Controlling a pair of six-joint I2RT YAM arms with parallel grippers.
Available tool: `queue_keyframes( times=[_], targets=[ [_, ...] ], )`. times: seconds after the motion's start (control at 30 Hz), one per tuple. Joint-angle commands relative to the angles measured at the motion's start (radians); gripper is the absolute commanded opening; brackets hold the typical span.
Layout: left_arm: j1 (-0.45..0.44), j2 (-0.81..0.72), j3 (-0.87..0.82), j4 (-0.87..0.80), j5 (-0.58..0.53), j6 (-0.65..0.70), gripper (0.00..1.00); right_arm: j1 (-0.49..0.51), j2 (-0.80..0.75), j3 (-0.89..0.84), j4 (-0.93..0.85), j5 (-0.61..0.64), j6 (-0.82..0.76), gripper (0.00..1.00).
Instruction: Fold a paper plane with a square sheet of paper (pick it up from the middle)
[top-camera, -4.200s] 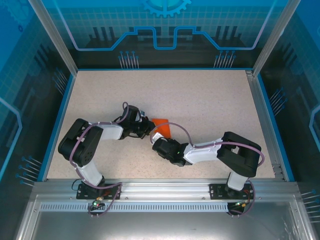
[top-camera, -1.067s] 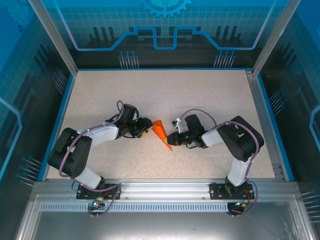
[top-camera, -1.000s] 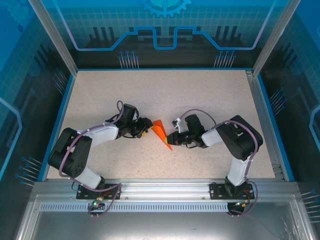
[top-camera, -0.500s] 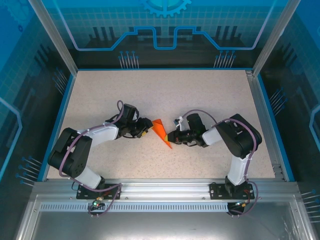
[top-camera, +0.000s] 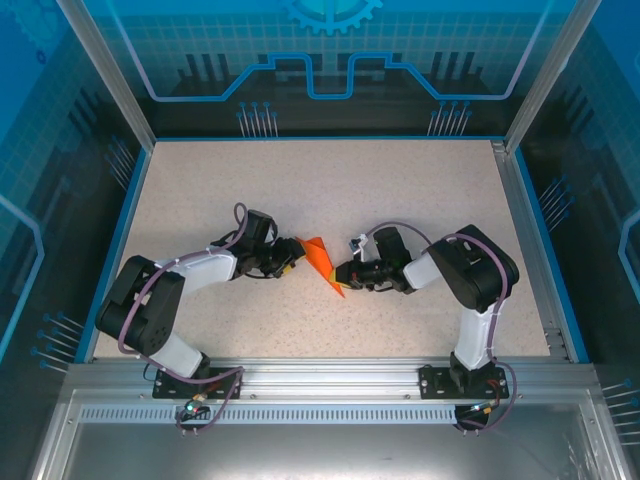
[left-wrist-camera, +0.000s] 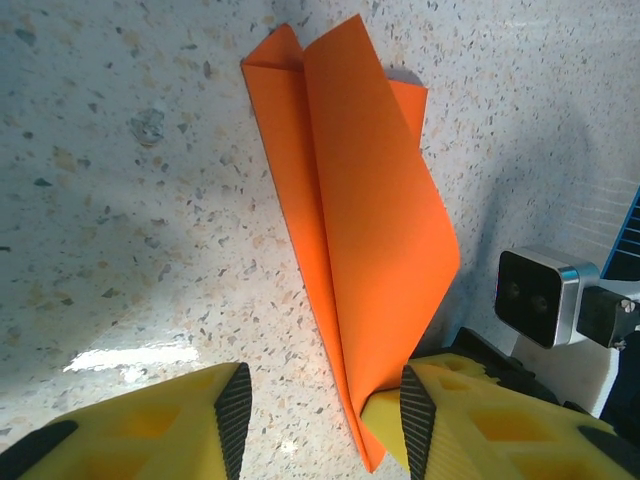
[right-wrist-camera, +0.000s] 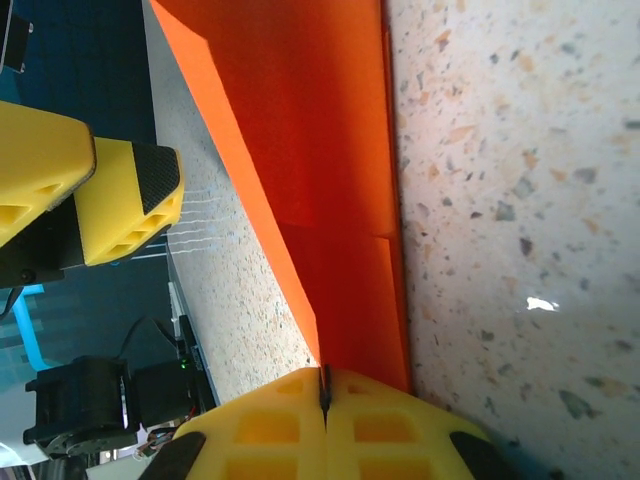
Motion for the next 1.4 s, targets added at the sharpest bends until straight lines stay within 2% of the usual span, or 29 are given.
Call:
queue_keyframes(
  times=[0.0,0.2,0.4,0.67,1.07,1.37],
  targets=[
    [-0.004,-0.011,-0.013,0.029,0.028,0.018,0.45,-0.021,0.032,-0.001,-0.132,0.074,-0.001,0.00],
    [-0.009,-0.007,-0.010,0.091,0.081,0.016,0.40,-0.021,0.049,0.002,-0.199,0.109,-0.006,0.00],
    [-0.051,0.031,0.009,0.167,0.111,0.007,0.37,-0.021,0.049,-0.001,-0.227,0.124,-0.004,0.00],
    [-0.117,0.115,0.037,0.278,0.124,-0.008,0.37,-0.024,0.040,0.000,-0.262,0.139,-0.004,0.00],
    [-0.123,0.203,0.035,0.418,0.144,-0.022,0.41,-0.027,0.057,-0.001,-0.265,0.144,0.001,0.00],
    [-0.123,0.287,0.056,0.421,0.138,-0.014,0.41,-0.027,0.052,0.002,-0.277,0.145,0.004,0.00]
  ],
)
